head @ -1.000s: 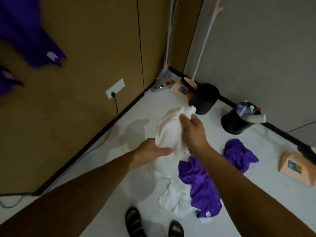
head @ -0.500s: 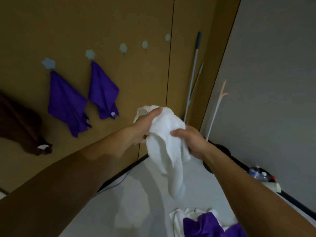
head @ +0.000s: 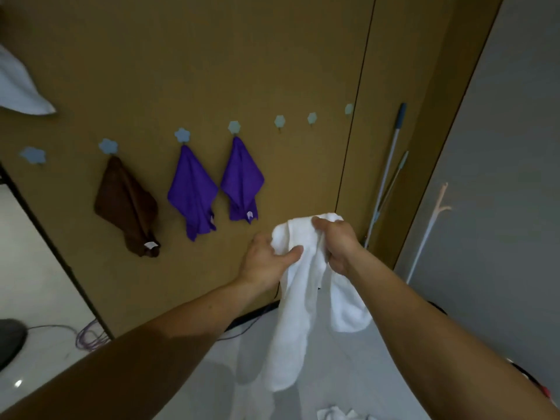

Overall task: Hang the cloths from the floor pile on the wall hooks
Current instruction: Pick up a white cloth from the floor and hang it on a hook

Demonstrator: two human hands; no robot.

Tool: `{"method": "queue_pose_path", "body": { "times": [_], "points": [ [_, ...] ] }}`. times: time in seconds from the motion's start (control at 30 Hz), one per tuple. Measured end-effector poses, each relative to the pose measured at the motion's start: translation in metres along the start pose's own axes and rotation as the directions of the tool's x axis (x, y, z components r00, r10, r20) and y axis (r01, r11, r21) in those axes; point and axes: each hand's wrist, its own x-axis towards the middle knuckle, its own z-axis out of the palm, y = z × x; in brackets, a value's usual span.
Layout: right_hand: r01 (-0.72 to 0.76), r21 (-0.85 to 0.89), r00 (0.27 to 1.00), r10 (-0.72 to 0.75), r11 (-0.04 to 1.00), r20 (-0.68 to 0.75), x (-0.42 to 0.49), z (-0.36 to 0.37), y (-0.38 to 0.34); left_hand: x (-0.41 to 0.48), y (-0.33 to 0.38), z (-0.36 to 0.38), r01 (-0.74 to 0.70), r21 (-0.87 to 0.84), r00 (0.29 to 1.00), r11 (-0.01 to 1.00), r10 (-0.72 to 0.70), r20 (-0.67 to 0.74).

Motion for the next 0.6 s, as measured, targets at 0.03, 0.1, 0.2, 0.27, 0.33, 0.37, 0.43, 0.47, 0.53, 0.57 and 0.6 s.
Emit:
{"method": "queue_pose_path", "body": {
  "times": [0.03,0.1,0.2,0.27,0.33,0.37,0.43,0.47,0.53,0.57,0.6],
  "points": [
    [-0.004,0.027,1.0,0.003,1.0,0.015,-0.003,0.003,-0.001,-0.002,0.0,-0.002,0.018,-0.073,0.996,0.997,-0.012,0.085],
    [-0.028,0.072,0.994,0.02,0.997,0.11,-0.011,0.009,-0.004,-0.007,0.004,-0.01,0.073,-0.279,0.971,0.957,-0.004,0.241],
    [-0.067,0.029,0.969,0.058,0.997,0.24,-0.021,0.011,-0.007,-0.009,0.015,-0.037,0.11,-0.474,0.98,0.874,-0.016,0.199],
    [-0.075,-0.083,0.976,0.09,0.994,0.198,-0.023,0.005,-0.007,-0.005,0.019,-0.065,0.114,-0.526,0.992,0.843,-0.072,0.101],
    [-0.08,-0.172,0.992,0.095,0.982,0.083,-0.021,-0.003,-0.008,0.002,0.016,-0.095,0.126,-0.547,0.988,0.828,-0.151,-0.002],
    [-0.083,-0.197,0.996,0.09,0.977,0.026,-0.021,-0.006,-0.009,0.006,0.011,-0.111,0.134,-0.566,0.981,0.813,-0.191,-0.042],
    [-0.088,-0.209,0.995,0.076,0.974,-0.064,-0.019,-0.011,-0.012,0.014,-0.003,-0.143,0.161,-0.591,0.955,0.791,-0.275,-0.109],
    [-0.082,-0.201,0.994,0.065,0.976,-0.092,-0.019,-0.011,-0.013,0.018,-0.011,-0.159,0.173,-0.58,0.941,0.796,-0.307,-0.141],
    [-0.076,-0.161,0.992,0.058,0.984,-0.116,-0.021,-0.006,-0.015,0.023,-0.024,-0.186,0.214,-0.54,0.917,0.814,-0.358,-0.177],
    [-0.078,-0.152,0.991,0.06,0.985,-0.117,-0.022,-0.001,-0.017,0.025,-0.029,-0.198,0.234,-0.499,0.907,0.834,-0.373,-0.198],
    [-0.076,-0.145,0.991,0.059,0.986,-0.116,-0.024,0.007,-0.018,0.025,-0.032,-0.208,0.244,-0.469,0.903,0.849,-0.375,-0.209]
  ]
}}
